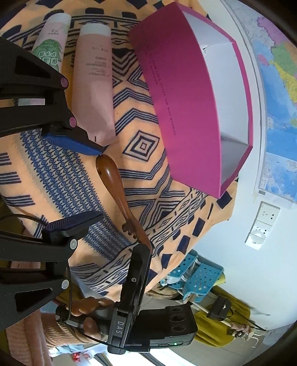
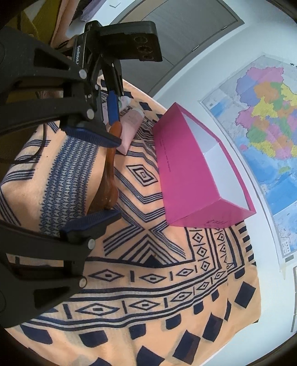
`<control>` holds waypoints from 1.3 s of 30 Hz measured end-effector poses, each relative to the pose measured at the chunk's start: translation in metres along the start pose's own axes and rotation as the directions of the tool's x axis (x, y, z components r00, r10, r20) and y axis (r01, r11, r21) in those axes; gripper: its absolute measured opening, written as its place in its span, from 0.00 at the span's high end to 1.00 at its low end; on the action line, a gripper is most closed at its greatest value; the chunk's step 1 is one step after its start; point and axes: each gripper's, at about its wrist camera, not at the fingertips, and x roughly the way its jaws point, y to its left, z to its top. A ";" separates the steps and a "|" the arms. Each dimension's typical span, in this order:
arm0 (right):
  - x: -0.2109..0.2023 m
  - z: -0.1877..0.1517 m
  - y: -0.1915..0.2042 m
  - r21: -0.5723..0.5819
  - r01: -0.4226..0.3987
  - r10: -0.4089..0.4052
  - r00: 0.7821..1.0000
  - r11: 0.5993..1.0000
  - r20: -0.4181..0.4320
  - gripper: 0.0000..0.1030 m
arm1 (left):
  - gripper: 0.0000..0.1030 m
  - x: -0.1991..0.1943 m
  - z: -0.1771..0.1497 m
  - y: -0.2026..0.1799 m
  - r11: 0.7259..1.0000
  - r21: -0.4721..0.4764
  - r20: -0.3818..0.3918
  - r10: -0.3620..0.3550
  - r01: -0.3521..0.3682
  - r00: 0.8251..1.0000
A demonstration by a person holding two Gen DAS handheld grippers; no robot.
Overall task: Organize rigid objects
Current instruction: 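Grasp the back scratcher handle with the left gripper and lift it, then carry the back scratcher over the pink box and release it inside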
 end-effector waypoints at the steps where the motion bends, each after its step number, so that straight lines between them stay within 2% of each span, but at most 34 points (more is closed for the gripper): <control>1: 0.000 0.001 0.000 0.002 -0.001 0.001 1.000 1.000 0.005 0.43 | 0.51 0.000 0.000 0.000 1.000 0.001 0.002 0.002 -0.002 1.000; 15: 0.000 0.035 0.021 -0.070 -0.022 0.026 0.998 0.997 0.059 0.43 | 0.51 -0.029 0.027 0.012 0.998 0.000 0.098 0.055 -0.055 0.994; 28: 0.003 0.100 0.042 -0.161 -0.035 0.059 0.988 0.986 0.142 0.43 | 0.51 -0.054 0.080 0.024 0.990 0.025 0.227 0.132 -0.142 0.965; 39: 0.027 0.142 0.033 -0.148 -0.024 0.046 0.989 0.989 0.143 0.43 | 0.51 -0.043 0.112 0.046 0.987 0.005 0.221 0.157 -0.162 0.963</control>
